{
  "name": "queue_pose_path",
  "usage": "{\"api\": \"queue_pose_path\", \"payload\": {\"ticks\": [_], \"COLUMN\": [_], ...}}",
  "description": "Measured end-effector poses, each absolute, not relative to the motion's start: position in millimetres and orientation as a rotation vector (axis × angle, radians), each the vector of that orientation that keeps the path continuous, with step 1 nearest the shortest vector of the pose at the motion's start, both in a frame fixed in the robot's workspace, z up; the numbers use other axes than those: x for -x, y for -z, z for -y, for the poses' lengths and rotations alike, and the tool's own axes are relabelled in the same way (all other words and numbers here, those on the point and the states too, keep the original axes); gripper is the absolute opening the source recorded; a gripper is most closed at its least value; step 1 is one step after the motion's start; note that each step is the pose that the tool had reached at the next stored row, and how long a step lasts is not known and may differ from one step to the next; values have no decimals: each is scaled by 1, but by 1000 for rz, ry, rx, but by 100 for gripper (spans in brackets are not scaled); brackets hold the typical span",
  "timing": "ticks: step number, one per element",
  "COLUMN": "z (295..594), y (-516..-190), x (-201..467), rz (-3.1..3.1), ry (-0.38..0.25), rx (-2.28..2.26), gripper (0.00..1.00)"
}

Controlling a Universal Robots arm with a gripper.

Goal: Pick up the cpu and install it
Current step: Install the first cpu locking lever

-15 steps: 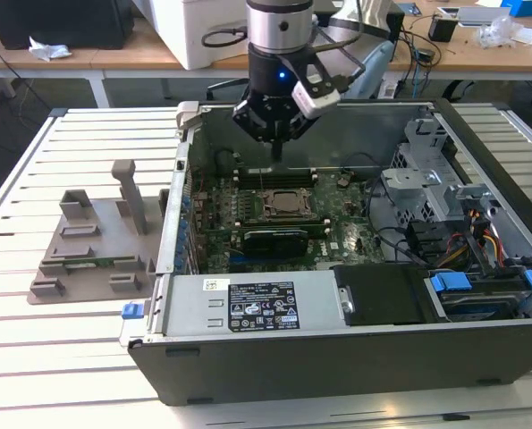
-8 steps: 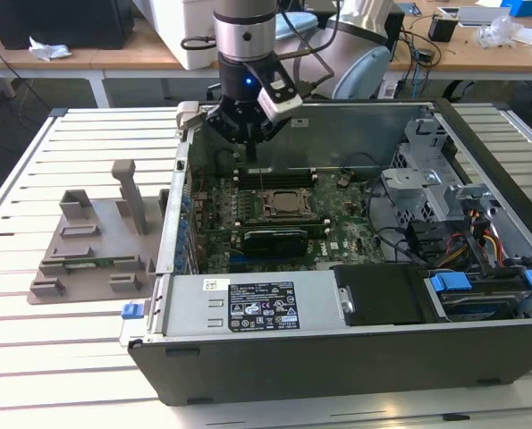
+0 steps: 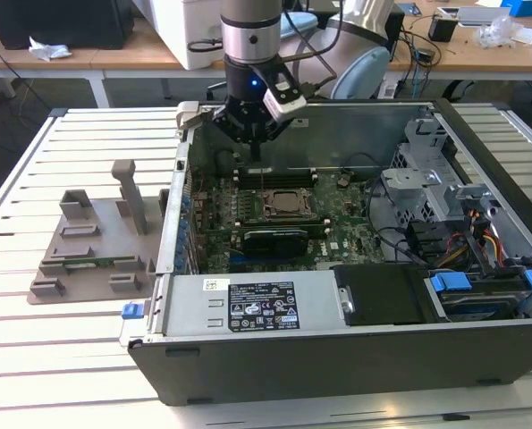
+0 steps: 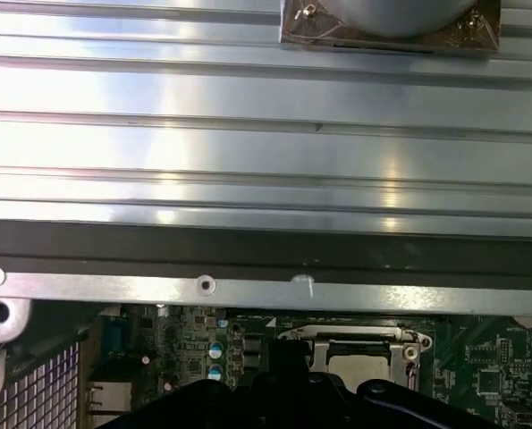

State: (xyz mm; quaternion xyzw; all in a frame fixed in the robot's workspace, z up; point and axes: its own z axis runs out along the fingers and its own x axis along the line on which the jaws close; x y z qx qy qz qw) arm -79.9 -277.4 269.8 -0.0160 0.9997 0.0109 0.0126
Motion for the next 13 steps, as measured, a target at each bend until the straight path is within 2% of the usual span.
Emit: {"api": "queue_pose_path", "payload": {"ticks": [13], "z": [271], "y": [-240], "x": [53], "rz": [-3121], "ry": [-29], "rx": [55], "gripper": [11]}}
